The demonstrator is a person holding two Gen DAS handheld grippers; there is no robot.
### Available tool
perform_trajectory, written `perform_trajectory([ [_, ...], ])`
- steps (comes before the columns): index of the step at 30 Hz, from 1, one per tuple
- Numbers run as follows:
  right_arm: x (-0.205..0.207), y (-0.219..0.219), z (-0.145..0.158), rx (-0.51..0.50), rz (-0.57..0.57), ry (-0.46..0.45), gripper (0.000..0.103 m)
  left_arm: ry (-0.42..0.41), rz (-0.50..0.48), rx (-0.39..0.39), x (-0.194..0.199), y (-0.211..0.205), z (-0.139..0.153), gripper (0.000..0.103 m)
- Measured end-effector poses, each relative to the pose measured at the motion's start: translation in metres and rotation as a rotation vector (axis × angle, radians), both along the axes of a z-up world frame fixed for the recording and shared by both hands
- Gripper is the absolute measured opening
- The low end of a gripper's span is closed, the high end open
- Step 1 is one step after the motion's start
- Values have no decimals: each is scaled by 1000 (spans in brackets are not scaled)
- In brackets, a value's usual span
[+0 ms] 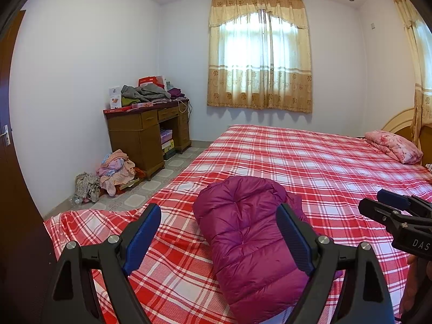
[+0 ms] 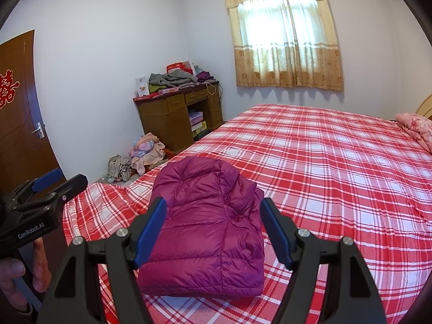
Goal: Fold large clothes
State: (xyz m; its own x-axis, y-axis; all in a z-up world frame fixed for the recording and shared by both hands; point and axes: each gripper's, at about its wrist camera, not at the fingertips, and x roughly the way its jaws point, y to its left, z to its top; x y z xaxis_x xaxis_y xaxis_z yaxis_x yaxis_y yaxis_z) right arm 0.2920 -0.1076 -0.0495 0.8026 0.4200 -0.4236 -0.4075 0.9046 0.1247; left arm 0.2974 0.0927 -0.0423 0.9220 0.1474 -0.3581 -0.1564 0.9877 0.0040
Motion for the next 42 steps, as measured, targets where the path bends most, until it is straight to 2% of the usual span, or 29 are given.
perform_trajectory([
  [42, -2, 0, 2, 5, 3, -10, 75, 4, -10, -1, 1, -5, 0, 87],
])
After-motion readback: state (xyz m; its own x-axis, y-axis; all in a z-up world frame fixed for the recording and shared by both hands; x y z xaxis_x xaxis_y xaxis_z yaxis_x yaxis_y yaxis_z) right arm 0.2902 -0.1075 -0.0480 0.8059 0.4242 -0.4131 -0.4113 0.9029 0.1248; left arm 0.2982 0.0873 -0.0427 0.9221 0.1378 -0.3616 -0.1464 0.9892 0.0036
